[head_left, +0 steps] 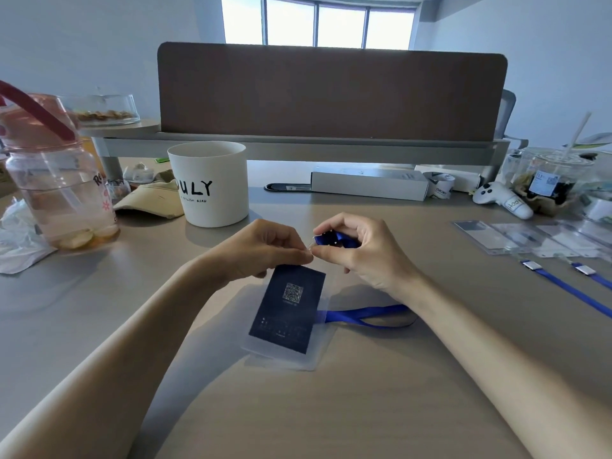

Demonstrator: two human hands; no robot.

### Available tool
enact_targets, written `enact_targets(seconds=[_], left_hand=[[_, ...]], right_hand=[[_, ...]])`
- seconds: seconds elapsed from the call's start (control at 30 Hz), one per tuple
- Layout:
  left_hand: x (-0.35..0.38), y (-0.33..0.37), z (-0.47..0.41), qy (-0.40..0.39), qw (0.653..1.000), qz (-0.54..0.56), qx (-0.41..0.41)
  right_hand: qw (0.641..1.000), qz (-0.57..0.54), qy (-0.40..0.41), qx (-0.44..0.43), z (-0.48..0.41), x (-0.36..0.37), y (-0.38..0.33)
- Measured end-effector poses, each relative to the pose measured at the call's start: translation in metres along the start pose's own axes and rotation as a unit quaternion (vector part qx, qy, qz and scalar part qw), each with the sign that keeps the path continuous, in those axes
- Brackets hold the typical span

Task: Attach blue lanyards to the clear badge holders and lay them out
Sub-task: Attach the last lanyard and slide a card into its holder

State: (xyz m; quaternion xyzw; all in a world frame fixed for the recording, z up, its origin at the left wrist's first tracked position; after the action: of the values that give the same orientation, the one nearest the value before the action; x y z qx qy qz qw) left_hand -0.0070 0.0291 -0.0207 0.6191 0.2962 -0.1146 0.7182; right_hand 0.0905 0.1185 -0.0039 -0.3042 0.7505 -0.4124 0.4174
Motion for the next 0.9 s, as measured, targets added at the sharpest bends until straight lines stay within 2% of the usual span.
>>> enact_targets(seconds=[0.17,0.63,0.9], left_hand=[[0.002,0.002,-0.001,-0.01,1.0,-0.002,0.002],[0.002,0.005,-0.006,0.04,0.999,-0.022,0.023],[0.002,0.003,-0.006,0.047,0.999,0.017,0.017]], right_hand=[[1.0,0.003,0.02,0.013,0.0,-0.006,0.003],[0.999,0.013,0.024,0.028,0.001,-0.001,0.008],[0.999,0.012,0.039,0.024,0.001,-0.007,0.003]])
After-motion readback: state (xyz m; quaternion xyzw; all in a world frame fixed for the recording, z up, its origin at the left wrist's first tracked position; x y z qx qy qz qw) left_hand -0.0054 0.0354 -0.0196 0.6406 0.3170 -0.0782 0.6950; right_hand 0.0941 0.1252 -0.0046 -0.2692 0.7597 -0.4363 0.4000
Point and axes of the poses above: each hand's wrist, its own z-axis away from the middle knuckle, its own x-axis out of the palm, y = z × x, the point moved 10 cm from there along -z, towards the middle knuckle, and after that the axes turned 7 degrees about -y, right-handed, at the moved point
